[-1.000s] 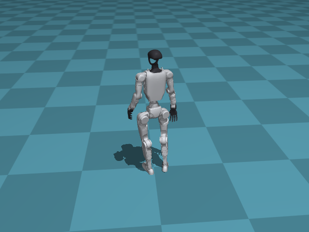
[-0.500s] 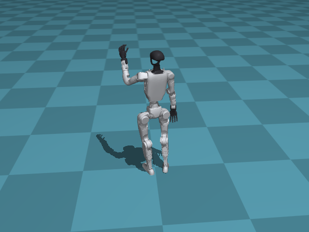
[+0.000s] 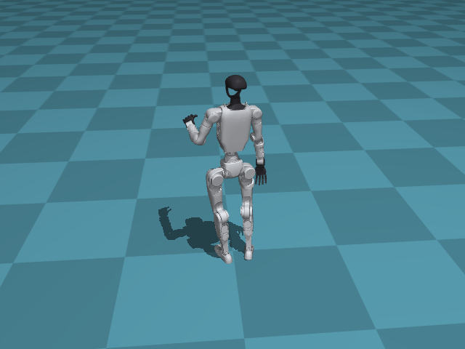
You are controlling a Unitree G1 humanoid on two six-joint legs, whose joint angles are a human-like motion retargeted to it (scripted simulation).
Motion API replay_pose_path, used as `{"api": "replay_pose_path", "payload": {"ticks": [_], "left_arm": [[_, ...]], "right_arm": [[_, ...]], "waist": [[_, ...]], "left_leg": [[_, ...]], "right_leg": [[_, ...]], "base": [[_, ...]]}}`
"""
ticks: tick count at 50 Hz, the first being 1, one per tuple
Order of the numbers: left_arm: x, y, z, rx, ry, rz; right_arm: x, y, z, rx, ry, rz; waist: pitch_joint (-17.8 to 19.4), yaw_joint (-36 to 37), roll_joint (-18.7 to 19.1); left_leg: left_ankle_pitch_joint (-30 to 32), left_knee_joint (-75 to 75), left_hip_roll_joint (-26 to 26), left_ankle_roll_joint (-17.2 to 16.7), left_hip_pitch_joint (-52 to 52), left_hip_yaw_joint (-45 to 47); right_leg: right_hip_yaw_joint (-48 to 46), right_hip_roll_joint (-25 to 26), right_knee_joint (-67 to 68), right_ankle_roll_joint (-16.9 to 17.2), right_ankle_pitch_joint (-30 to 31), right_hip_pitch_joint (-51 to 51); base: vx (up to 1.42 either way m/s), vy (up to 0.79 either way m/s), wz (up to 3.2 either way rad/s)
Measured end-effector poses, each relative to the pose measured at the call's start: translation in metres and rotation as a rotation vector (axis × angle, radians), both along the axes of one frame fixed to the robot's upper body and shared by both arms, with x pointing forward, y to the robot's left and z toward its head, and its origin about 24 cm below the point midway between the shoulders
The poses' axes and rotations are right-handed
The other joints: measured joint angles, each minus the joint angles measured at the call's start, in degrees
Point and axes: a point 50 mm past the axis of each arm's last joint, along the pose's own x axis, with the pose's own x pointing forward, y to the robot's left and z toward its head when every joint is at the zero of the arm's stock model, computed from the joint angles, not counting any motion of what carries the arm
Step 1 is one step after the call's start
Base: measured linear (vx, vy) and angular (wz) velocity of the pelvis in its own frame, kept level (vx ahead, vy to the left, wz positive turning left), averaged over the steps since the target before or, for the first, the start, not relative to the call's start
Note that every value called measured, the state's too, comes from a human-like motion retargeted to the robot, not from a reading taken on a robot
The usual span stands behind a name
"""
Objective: In place motions
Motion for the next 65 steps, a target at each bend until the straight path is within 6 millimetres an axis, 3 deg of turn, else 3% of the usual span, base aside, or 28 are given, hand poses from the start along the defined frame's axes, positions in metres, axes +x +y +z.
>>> {"api": "replay_pose_path", "payload": {"ticks": [2,3,5,7,10,14,18,23,25,27,31,33,35,37,40,43,48,53,55,58,61,63,65], "left_arm": [[-0.01,0.003,-0.058,0.067,0.548,-0.057],[-0.018,0.005,-0.08,0.064,0.73,-0.067],[-0.028,0.003,-0.104,0.027,0.874,-0.078],[-0.029,0.01,-0.106,0.057,0.833,-0.017],[-0.022,0.022,-0.085,0.123,0.607,0.074],[-0.012,0.037,-0.023,0.105,0.072,0.227],[-0.016,0.048,0.038,-0.012,-0.432,0.361],[-0.03,0.074,0.077,-0.191,-0.76,0.564],[-0.034,0.088,0.08,-0.262,-0.818,0.652],[-0.031,0.104,0.072,-0.372,-0.783,0.745],[-0.006,0.124,0.018,-0.756,-0.34,0.826],[0.005,0.122,-0.012,-0.991,-0.063,0.769],[0.01,0.116,-0.024,-1.159,0.077,0.683],[0.007,0.121,-0.015,-1.165,-0.001,0.68],[-0.002,0.129,0.015,-0.977,-0.256,0.725],[-0.004,0.116,0.057,-0.753,-0.515,0.662],[-0.016,0.069,0.132,-0.507,-0.98,0.382],[-0.031,0.019,0.172,-0.281,-1.306,0.106],[-0.027,-0.007,0.175,-0.158,-1.243,-0.063],[-0.002,-0.041,0.157,0.017,-0.801,-0.303],[0.014,-0.053,0.129,0.076,-0.376,-0.442],[0.016,-0.051,0.12,0.035,-0.289,-0.434],[0.013,-0.043,0.126,-0.036,-0.395,-0.369]], "right_arm": [[-0.001,0.001,0.0,-0.001,-0.004,-0.023],[-0.002,0.001,0.0,-0.002,-0.005,-0.034],[-0.002,0.002,0.0,0.001,-0.003,-0.048],[0.0,0.002,0.0,0.005,0.001,-0.041],[0.002,0.001,0.0,0.003,0.002,-0.011],[0.001,0.0,0.0,-0.004,-0.005,-0.001],[-0.003,0.001,0.0,0.001,0.011,-0.042],[-0.004,0.002,-0.001,-0.001,0.013,-0.027],[-0.004,0.002,-0.001,-0.001,0.013,-0.016],[-0.003,0.001,0.0,-0.002,0.014,-0.011],[-0.006,0.0,0.0,-0.001,0.023,-0.027],[-0.005,0.0,0.0,-0.001,0.021,-0.035],[-0.002,0.0,0.0,0.001,0.015,-0.034],[0.0,0.0,0.0,0.0,0.007,-0.026],[0.002,0.001,0.0,-0.004,-0.004,-0.021],[0.002,0.002,-0.001,0.0,0.0,-0.038],[0.004,0.003,-0.001,0.005,0.003,-0.03],[0.005,0.002,-0.001,0.003,0.001,0.002],[0.004,0.002,-0.001,0.004,0.006,-0.007],[0.003,0.003,-0.001,0.006,0.009,-0.027],[0.006,0.005,-0.001,0.011,0.003,-0.022],[0.008,0.006,-0.001,0.015,-0.004,-0.012],[0.012,0.006,-0.001,0.014,-0.013,0.0]], "waist": [[0.2,0.6,-0.3],[0.3,0.8,-0.4],[0.4,0.9,-0.6],[0.5,0.6,-0.6],[0.7,0.3,-0.6],[0.8,0.8,-0.6],[0.5,1.9,-0.9],[-0.1,1.3,-0.8],[-0.3,1.0,-0.8],[-0.5,0.7,-0.7],[-1.0,0.8,-0.6],[-1.0,0.7,-0.6],[-0.7,0.4,-0.5],[-0.4,-0.1,-0.4],[0.0,-0.4,-0.4],[0.3,0.3,-0.8],[0.2,0.2,-1.2],[-0.3,-0.6,-0.9],[-0.5,-0.5,-1.0],[-0.6,-0.2,-1.1],[-0.5,-0.8,-1.1],[-0.3,-1.5,-1.1],[0.1,-2.0,-0.9]], "left_leg": [[0.0,0.0,-0.1,0.0,0.1,0.2],[0.1,0.0,-0.1,0.0,0.1,0.2],[0.2,0.0,-0.2,-0.1,0.1,-0.2],[0.3,0.0,-0.3,-0.1,0.0,-0.6],[0.4,0.0,-0.4,-0.1,0.0,-0.9],[0.3,0.1,-0.3,-0.1,0.0,-0.7],[0.2,0.0,-0.2,-0.1,-0.1,-0.3],[0.2,0.0,-0.2,-0.1,-0.3,-0.6],[0.2,0.0,-0.2,-0.1,-0.3,-0.8],[0.1,0.0,-0.2,-0.1,-0.3,-0.8],[0.1,0.0,-0.2,-0.1,-0.3,-0.6],[0.1,0.0,-0.2,-0.1,-0.3,-0.5],[0.1,0.1,-0.1,-0.2,-0.2,-0.5],[0.1,0.0,0.0,-0.2,-0.2,-0.5],[0.1,0.0,0.1,-0.2,-0.1,-0.2],[0.1,0.0,0.3,-0.2,0.1,0.6],[0.1,0.0,0.5,-0.2,0.0,0.6],[0.1,0.1,0.6,-0.2,-0.3,0.5],[0.0,0.0,0.7,-0.2,-0.2,0.9],[0.0,0.1,0.7,-0.1,-0.1,1.3],[0.0,0.2,0.6,0.0,0.1,1.2],[0.0,0.1,0.6,0.0,0.3,1.1],[0.0,0.1,0.7,0.0,0.4,1.3]], "right_leg": [[0.1,0.0,0.0,0.0,0.0,0.2],[0.0,0.0,0.0,0.0,0.0,0.3],[-0.4,-0.1,0.0,0.2,0.0,0.5],[-0.8,-0.2,-0.1,0.2,0.1,0.7],[-1.1,-0.2,-0.2,0.2,0.1,0.7],[-0.9,-0.2,-0.1,0.2,0.1,0.6],[-0.5,-0.1,-0.1,0.3,-0.1,0.5],[-0.7,-0.1,-0.2,0.5,0.0,0.4],[-0.9,-0.1,-0.2,0.5,0.0,0.3],[-0.9,-0.1,-0.2,0.5,0.0,0.3],[-0.7,0.0,-0.2,0.4,-0.1,0.3],[-0.7,0.1,-0.2,0.4,-0.1,0.5],[-0.6,0.0,-0.1,0.6,-0.1,0.5],[-0.6,0.1,0.0,0.6,0.0,0.5],[-0.3,0.1,0.0,0.6,-0.1,0.4],[0.5,0.0,0.2,0.6,-0.2,0.4],[0.5,-0.2,0.4,0.8,-0.1,0.2],[0.5,0.0,0.3,0.6,-0.1,-0.1],[0.9,0.2,0.3,0.5,-0.1,0.0],[1.1,0.3,0.2,0.3,-0.1,0.2],[1.0,0.4,0.1,0.2,-0.1,0.4],[1.0,0.5,0.1,0.1,0.0,0.5],[1.1,0.5,0.1,0.0,0.0,0.4]], "base": [[0.0,0.0,0.0],[-0.05,-0.01,0.1],[-0.05,-0.01,0.19],[-0.01,0.0,0.21],[0.0,0.0,0.0],[0.0,0.0,0.0],[0.0,0.0,0.0],[0.0,0.0,0.0],[0.0,0.0,0.0],[0.0,0.0,0.0],[0.0,0.0,0.0],[0.0,0.0,0.0],[0.0,0.0,0.0],[0.0,0.0,0.0],[-0.01,-0.01,-0.06],[-0.02,-0.02,-0.14],[0.0,0.0,0.0],[0.0,0.0,0.0],[0.0,0.0,0.0],[0.0,0.0,0.0],[0.0,0.0,0.0],[0.0,0.0,0.0],[0.0,0.0,0.0]]}}
